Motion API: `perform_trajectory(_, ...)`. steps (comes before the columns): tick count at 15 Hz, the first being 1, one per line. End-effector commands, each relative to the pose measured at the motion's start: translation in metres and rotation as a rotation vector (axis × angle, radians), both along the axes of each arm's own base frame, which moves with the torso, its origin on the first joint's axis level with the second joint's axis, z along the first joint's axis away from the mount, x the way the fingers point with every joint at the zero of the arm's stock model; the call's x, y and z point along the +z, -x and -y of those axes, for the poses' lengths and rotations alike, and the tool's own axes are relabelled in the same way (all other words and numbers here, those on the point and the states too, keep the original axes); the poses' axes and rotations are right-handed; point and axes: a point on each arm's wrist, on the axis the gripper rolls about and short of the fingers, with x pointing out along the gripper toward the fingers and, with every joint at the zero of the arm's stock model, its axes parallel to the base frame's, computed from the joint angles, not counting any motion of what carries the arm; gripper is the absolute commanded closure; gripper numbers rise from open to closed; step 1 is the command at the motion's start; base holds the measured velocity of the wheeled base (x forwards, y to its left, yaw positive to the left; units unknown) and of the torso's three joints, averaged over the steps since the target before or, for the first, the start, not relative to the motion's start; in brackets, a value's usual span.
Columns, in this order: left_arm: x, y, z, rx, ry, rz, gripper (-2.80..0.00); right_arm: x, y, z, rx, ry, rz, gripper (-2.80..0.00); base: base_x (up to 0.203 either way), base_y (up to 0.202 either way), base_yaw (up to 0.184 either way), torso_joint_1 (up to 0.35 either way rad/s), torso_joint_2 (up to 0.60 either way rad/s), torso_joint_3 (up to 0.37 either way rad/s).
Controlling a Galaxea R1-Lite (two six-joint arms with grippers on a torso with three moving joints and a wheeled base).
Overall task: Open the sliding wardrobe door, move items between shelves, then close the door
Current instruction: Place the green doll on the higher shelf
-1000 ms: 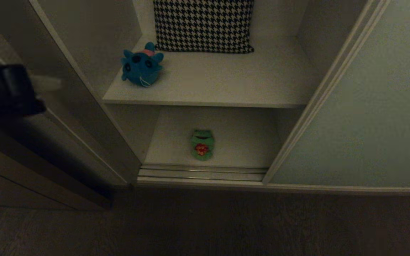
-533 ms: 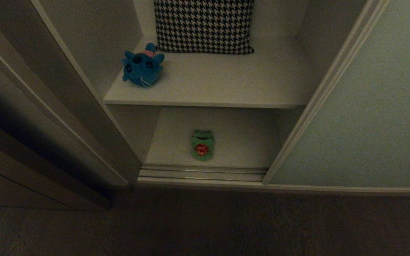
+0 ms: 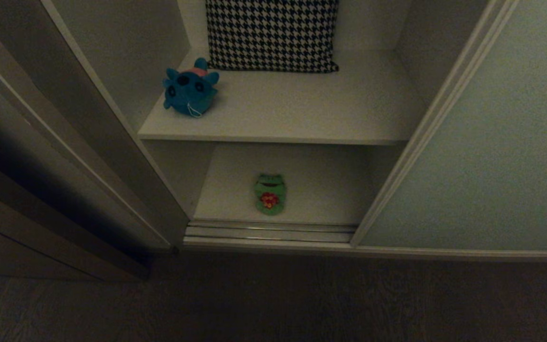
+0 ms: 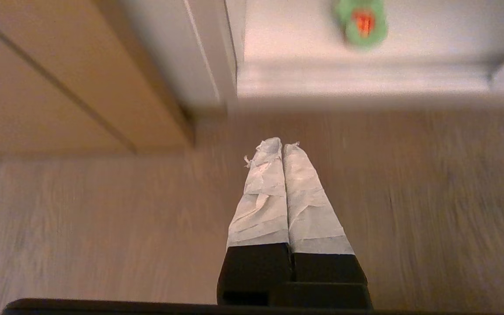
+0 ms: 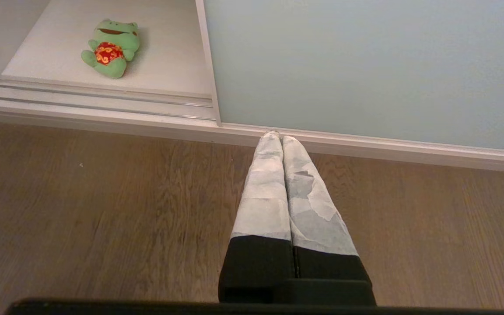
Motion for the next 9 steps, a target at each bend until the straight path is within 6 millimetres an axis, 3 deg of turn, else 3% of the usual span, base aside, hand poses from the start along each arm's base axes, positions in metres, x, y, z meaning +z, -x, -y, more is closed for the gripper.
perform_trajectory(1, -0.0041, -0.0033, 0.0000, 0.000, -0.004, 0.064, 0.00, 0.0000, 0.0002, 0.0000, 0.001, 0.000, 0.003, 0.00, 0.000, 0.000, 0.000, 0.000, 0.00, 0.000)
perform_trajectory(9, -0.0046, -0.0035, -0.0004, 0.020, 0.026, 0.059, 0.00, 0.0000, 0.0002, 0.0000, 0.001, 0.000, 0.003, 0.00, 0.000, 0.000, 0.000, 0.000, 0.00, 0.000)
